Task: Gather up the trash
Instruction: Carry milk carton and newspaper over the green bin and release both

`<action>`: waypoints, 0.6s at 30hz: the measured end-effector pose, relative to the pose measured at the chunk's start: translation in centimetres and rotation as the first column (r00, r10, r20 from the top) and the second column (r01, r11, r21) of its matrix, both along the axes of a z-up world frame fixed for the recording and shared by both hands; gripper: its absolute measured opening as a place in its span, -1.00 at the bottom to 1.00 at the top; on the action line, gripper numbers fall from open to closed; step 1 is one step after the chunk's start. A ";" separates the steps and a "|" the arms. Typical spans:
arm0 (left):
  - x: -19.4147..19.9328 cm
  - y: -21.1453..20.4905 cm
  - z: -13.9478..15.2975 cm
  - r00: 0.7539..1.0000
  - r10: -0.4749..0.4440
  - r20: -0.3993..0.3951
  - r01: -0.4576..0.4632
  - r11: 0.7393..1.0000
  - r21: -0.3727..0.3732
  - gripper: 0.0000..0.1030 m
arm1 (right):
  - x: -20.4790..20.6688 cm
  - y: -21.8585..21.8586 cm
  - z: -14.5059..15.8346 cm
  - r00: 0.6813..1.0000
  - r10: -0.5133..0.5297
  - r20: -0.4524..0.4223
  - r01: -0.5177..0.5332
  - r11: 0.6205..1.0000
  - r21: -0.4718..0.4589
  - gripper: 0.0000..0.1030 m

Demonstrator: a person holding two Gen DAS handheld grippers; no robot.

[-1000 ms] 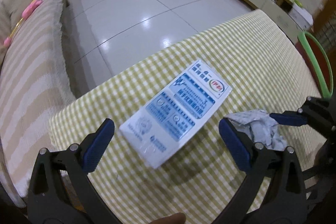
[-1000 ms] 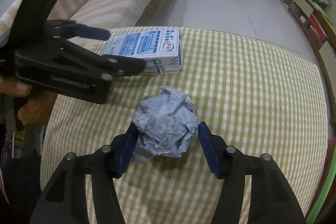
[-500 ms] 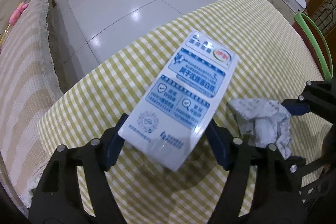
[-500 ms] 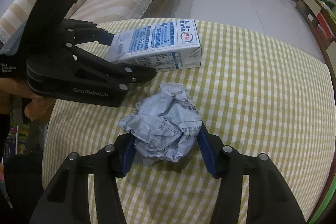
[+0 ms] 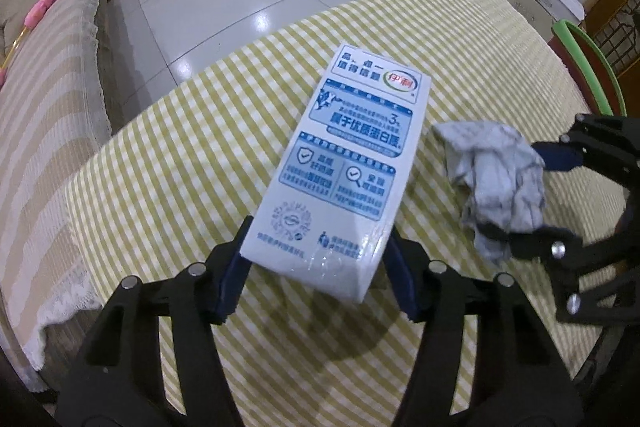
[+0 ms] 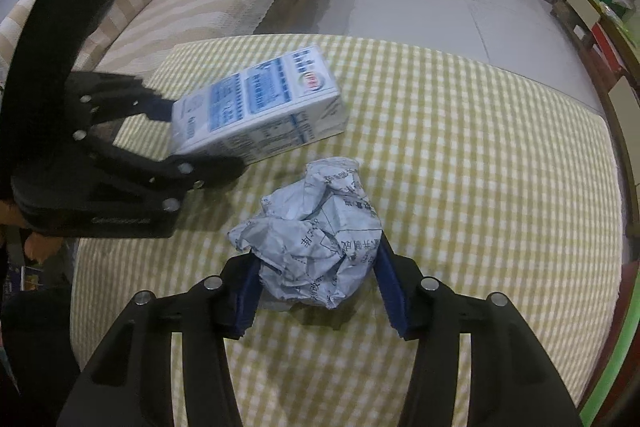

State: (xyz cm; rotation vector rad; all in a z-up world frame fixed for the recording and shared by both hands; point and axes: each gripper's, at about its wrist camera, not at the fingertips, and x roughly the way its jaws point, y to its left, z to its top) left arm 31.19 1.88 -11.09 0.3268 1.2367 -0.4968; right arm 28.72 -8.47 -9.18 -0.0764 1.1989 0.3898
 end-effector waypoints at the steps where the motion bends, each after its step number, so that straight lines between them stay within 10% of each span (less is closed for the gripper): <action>1: -0.5 0.0 0.1 1.000 0.006 0.002 -0.006 1.000 -0.004 0.12 | -0.2 -0.3 0.2 1.000 -0.002 0.002 0.002 1.000 -0.002 -0.04; 18: -8.3 -0.8 8.7 0.976 0.193 0.105 -0.178 0.975 -0.133 0.12 | -6.2 -9.7 7.5 0.992 -0.061 0.109 0.057 0.998 0.039 -0.04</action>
